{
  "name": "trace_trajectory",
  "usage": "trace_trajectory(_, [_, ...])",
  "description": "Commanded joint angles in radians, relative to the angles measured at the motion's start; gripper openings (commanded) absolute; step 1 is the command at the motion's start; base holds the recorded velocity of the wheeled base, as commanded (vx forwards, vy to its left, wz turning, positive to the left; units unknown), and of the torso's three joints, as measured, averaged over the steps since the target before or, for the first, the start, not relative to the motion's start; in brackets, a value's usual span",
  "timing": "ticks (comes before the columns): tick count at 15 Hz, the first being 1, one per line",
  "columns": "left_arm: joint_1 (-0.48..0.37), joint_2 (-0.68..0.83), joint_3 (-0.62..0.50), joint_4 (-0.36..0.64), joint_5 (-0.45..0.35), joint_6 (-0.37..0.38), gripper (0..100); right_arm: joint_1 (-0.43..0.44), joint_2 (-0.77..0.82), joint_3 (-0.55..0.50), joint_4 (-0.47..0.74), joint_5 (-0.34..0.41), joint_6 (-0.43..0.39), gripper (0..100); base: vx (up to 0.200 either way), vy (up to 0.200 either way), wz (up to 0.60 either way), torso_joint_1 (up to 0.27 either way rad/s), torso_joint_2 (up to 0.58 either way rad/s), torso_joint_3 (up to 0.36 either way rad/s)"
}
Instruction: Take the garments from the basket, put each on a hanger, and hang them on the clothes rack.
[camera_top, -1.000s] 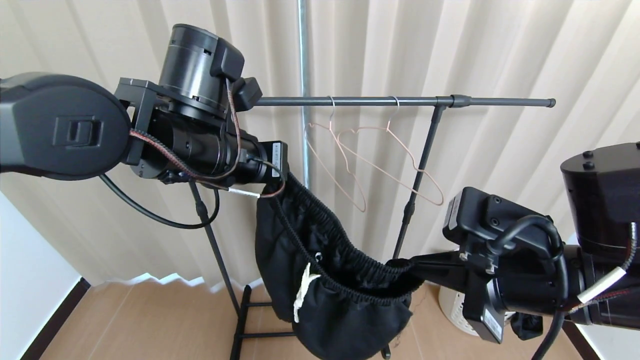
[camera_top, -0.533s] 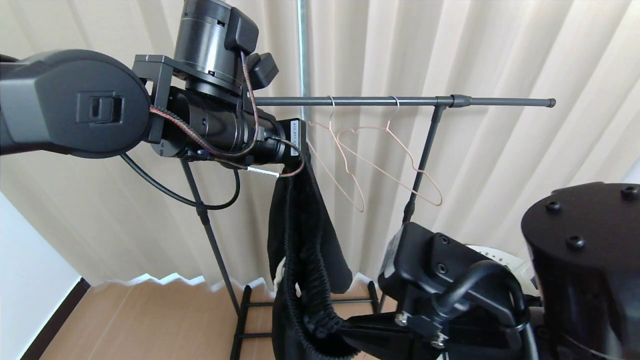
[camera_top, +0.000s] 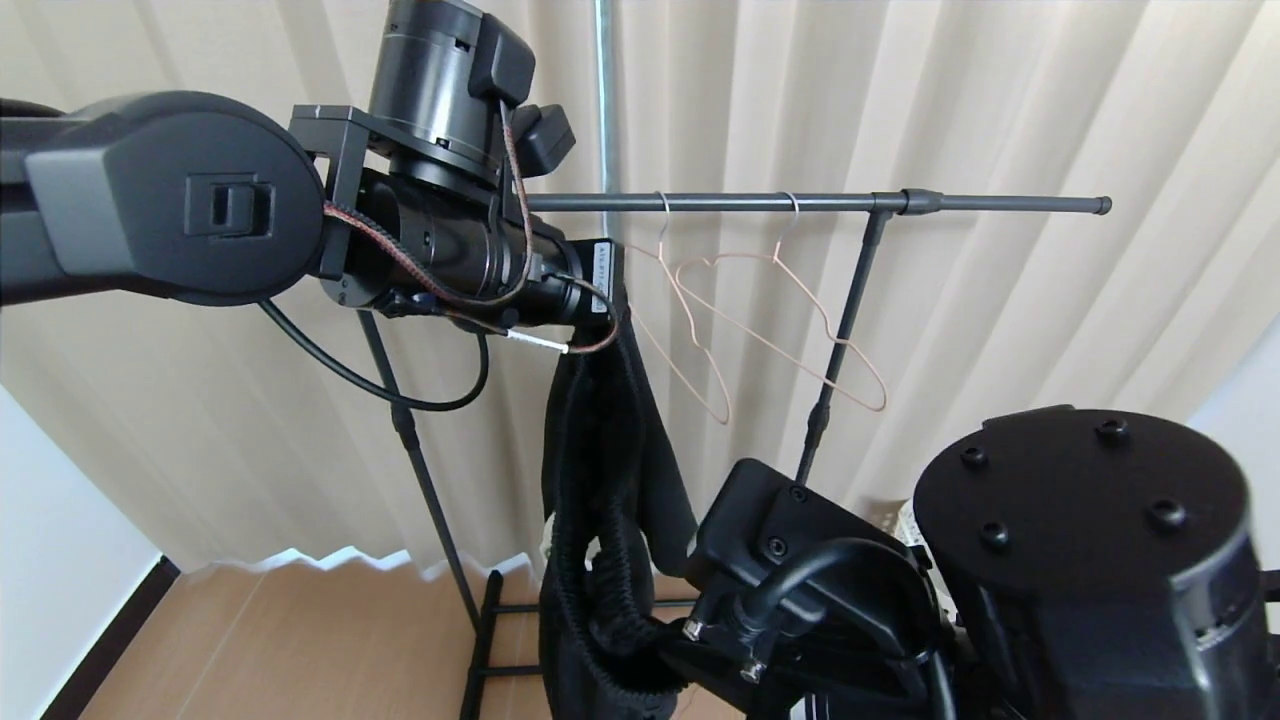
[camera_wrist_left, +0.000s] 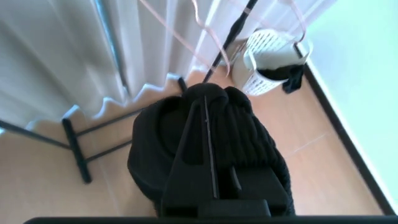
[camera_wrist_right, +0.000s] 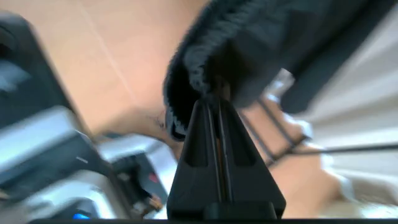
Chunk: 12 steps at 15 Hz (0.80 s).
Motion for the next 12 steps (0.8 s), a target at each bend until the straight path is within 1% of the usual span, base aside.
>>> trace_trajectory(1, [0.002,-0.006,0.0,0.06,0.002,0.029,0,-0.178,-0.029,0.0,0.062,-0.059,-0.13,0,0.0,0.0,0.0,0.0,0.0,0.0])
trace_trajectory(2, [0.002,-0.019,-0.003,0.111,0.006,0.049,0,-0.227,-0.028,-0.003,0.062,-0.083,-0.146,0,0.0,0.0,0.0,0.0,0.0,0.0])
trace_trajectory(3, [0.002,-0.038,0.002,0.168,0.007,0.061,0,-0.295,-0.019,-0.014,0.053,-0.125,-0.166,0,0.0,0.0,0.0,0.0,0.0,0.0])
trace_trajectory(5, [-0.001,-0.081,0.019,0.272,0.01,0.066,0,-0.387,0.021,-0.056,0.029,-0.18,-0.172,0,0.0,0.0,0.0,0.0,0.0,0.0])
trace_trajectory(6, [-0.004,-0.098,0.029,0.31,0.01,0.072,0,-0.405,0.037,-0.071,0.006,-0.202,-0.17,0,0.0,0.0,0.0,0.0,0.0,0.0])
trace_trajectory(7, [-0.025,-0.125,0.063,0.349,0.012,0.072,0,-0.425,0.073,-0.092,-0.045,-0.225,-0.166,0,0.0,0.0,0.0,0.0,0.0,0.0])
trace_trajectory(8, [-0.045,-0.148,0.114,0.355,0.013,0.072,0,-0.431,0.109,-0.1,-0.096,-0.234,-0.149,0,0.0,0.0,0.0,0.0,0.0,0.0])
trace_trajectory(10, [-0.108,-0.185,0.226,0.35,0.029,0.069,0,-0.429,0.173,-0.146,-0.165,-0.249,-0.07,0,0.0,0.0,0.0,0.0,0.0,0.0])
trace_trajectory(11, [-0.147,-0.19,0.279,0.349,0.041,0.066,0,-0.428,0.208,-0.194,-0.169,-0.258,-0.011,0,0.0,0.0,0.0,0.0,0.0,0.0])
trace_trajectory(12, [-0.171,-0.191,0.305,0.347,0.052,0.064,0,-0.425,0.235,-0.229,-0.169,-0.261,0.029,0,0.0,0.0,0.0,0.0,0.0,0.0])
